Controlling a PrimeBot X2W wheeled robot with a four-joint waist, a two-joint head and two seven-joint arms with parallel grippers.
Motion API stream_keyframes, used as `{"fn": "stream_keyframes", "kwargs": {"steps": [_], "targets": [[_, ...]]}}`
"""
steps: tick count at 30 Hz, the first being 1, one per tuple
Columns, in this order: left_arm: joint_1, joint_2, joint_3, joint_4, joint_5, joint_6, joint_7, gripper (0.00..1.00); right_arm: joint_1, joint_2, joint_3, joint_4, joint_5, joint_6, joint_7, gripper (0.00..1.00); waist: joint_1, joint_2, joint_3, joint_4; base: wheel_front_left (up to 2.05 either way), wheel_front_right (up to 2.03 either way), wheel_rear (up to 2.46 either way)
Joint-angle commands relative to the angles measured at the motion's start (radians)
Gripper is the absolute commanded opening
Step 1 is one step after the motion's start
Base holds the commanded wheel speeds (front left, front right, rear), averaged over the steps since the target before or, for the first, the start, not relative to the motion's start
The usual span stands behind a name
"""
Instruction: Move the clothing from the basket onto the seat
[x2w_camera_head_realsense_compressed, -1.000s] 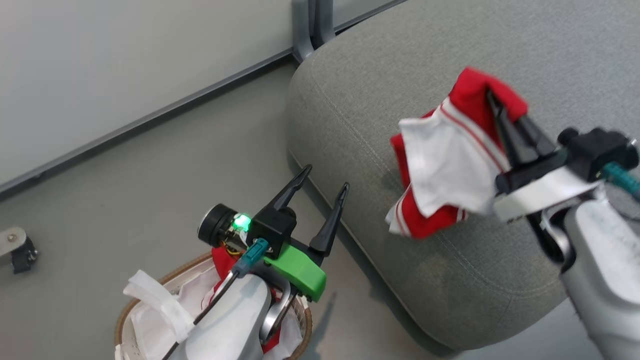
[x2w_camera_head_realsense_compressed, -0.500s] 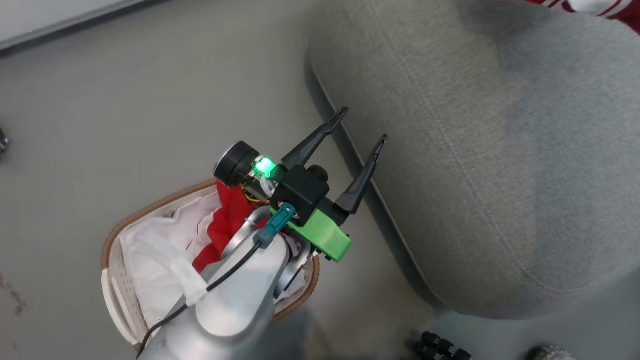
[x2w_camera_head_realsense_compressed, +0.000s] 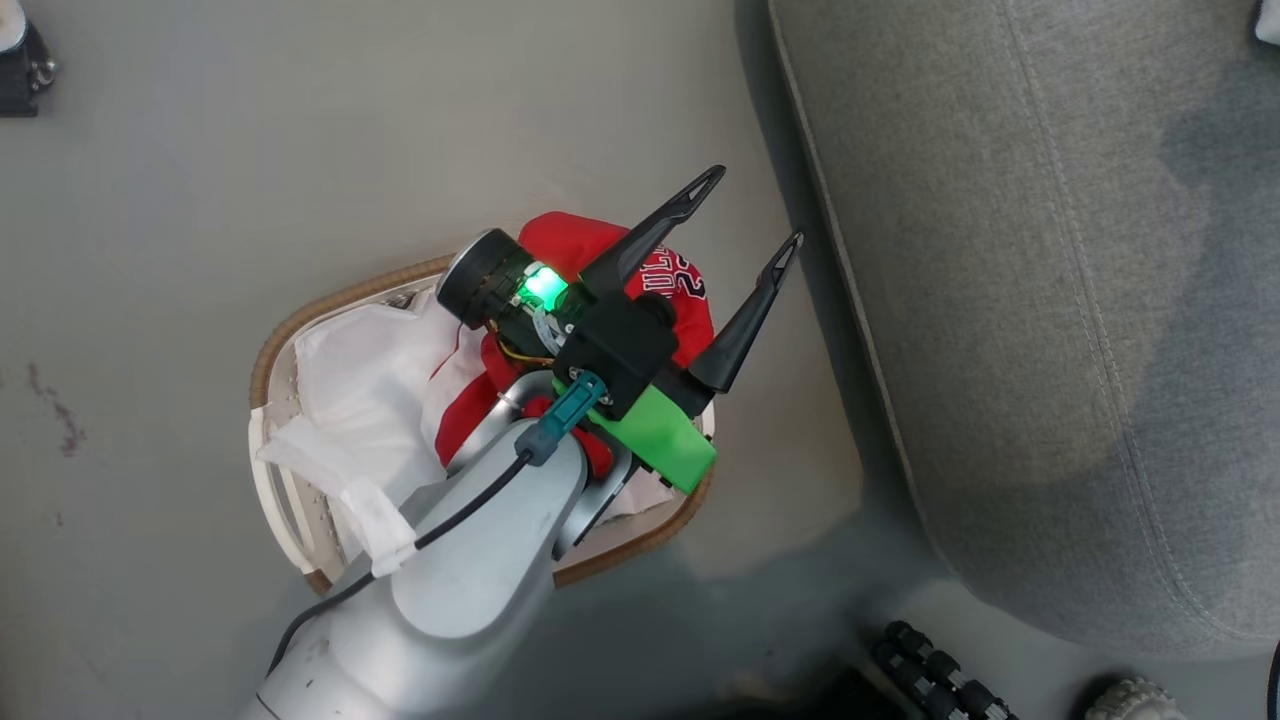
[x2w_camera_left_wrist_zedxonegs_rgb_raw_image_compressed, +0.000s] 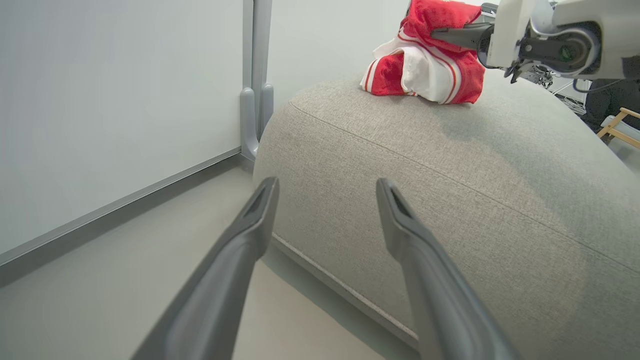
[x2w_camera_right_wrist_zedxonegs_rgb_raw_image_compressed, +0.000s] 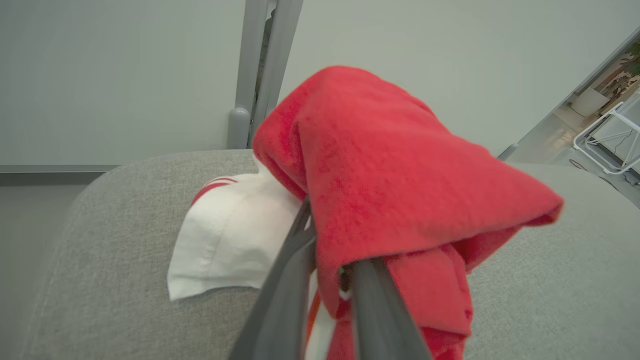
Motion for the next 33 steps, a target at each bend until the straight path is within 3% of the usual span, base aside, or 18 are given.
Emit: {"fn": "stream_keyframes", "kwargs": {"steps": [1, 4, 15, 23, 33], "targets": [[0.008, 0.005, 0.005, 0.004, -0.005, -0.005, -0.001, 1.00, 0.033, 0.002, -0.021, -0.010, -0.001, -0.001, -0.002, 1.00, -0.0003, -0.0001, 0.002, 0.021, 0.00, 0.00, 0.00], [0.038, 0.008, 0.019, 0.013, -0.011, -0.005, -0.001, 1.00, 0.158, 0.029, -0.042, -0.055, 0.002, -0.001, -0.002, 1.00, -0.0003, -0.0001, -0.053, 0.010, 0.00, 0.00, 0.00], [0.166, 0.001, 0.136, 0.023, 0.006, -0.005, -0.001, 1.00, 0.394, 0.068, -0.061, -0.226, 0.018, -0.001, -0.002, 1.00, -0.0003, -0.0001, -0.238, 0.019, 0.00, 0.00, 0.00], [0.273, -0.006, 0.235, 0.023, 0.016, 0.001, -0.001, 1.00, 0.506, 0.119, -0.052, -0.351, 0.049, -0.001, -0.001, 1.00, -0.0003, -0.0001, -0.368, 0.087, 0.00, 0.00, 0.00], [0.377, -0.007, 0.380, 0.032, 0.022, 0.045, -0.001, 1.00, 0.615, 0.188, 0.049, -0.451, 0.072, -0.001, -0.001, 1.00, -0.0003, -0.0001, -0.476, 0.189, 0.00, 0.00, 0.00]]}}
